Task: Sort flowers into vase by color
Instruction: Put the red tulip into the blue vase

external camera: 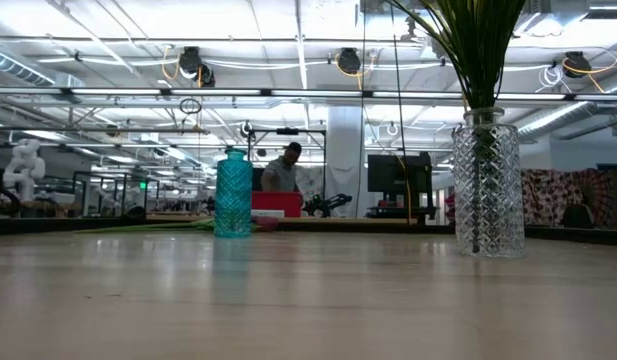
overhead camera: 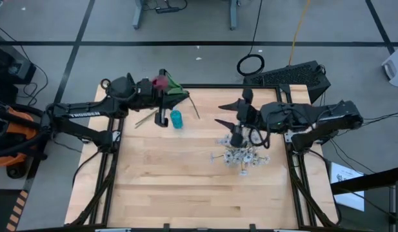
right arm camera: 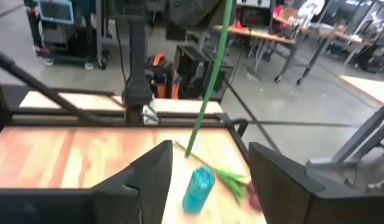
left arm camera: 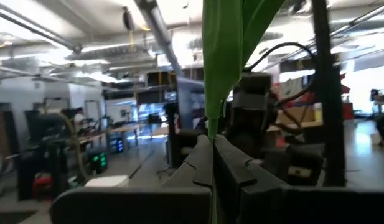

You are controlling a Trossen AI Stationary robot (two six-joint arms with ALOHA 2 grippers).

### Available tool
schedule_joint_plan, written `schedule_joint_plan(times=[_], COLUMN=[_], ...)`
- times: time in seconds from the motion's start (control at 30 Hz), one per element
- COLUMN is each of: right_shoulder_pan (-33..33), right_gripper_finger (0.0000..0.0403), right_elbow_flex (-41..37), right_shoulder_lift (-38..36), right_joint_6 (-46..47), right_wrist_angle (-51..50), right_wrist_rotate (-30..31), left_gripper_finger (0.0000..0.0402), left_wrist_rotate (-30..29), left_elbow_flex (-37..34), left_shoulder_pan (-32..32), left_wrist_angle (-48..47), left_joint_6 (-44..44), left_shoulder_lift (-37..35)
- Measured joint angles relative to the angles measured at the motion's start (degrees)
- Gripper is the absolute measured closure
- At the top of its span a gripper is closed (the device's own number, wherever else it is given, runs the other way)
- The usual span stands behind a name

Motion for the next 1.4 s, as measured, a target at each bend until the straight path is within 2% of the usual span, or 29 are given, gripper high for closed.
schedule_joint_plan(times=[0.17, 0.43, 0.6, 0.77, 1.0, 1.4], right_shoulder_pan=[1.4, 4.1, 5.2, 6.1, 6.5, 6.5], right_gripper_finger=[0.0207, 0.0222, 0.0231, 0.0239, 0.0243, 0.0243], right_elbow_flex=[0.0, 0.0, 0.0, 0.0, 0.0, 0.0], right_shoulder_lift=[-3.5, -6.1, -6.1, -6.1, -6.0, -5.9], right_joint_6=[3.2, 7.7, 8.4, 8.3, 8.4, 8.4], right_wrist_angle=[-7.9, -15.5, -18.3, -18.8, -20.0, -20.2], right_wrist_rotate=[0.0, 0.4, 0.5, 3.6, 4.6, 4.9], left_gripper_finger=[0.0401, 0.0401, 0.0401, 0.0402, 0.0402, 0.0402], left_wrist_rotate=[-0.6, -5.4, -6.6, -9.7, -18.7, -24.1], left_elbow_flex=[0.0, -1.0, -5.8, -10.2, -15.4, -23.0], left_shoulder_pan=[3.3, 7.4, 9.0, 9.7, 9.7, 9.6], left_wrist_angle=[-6.4, -17.4, -17.0, -15.7, -17.1, -13.4], left_joint_6=[0.0, 0.6, -1.5, -1.6, -1.5, -2.8], left_shoulder_lift=[-1.4, -2.9, -4.6, -6.6, -9.2, -9.3])
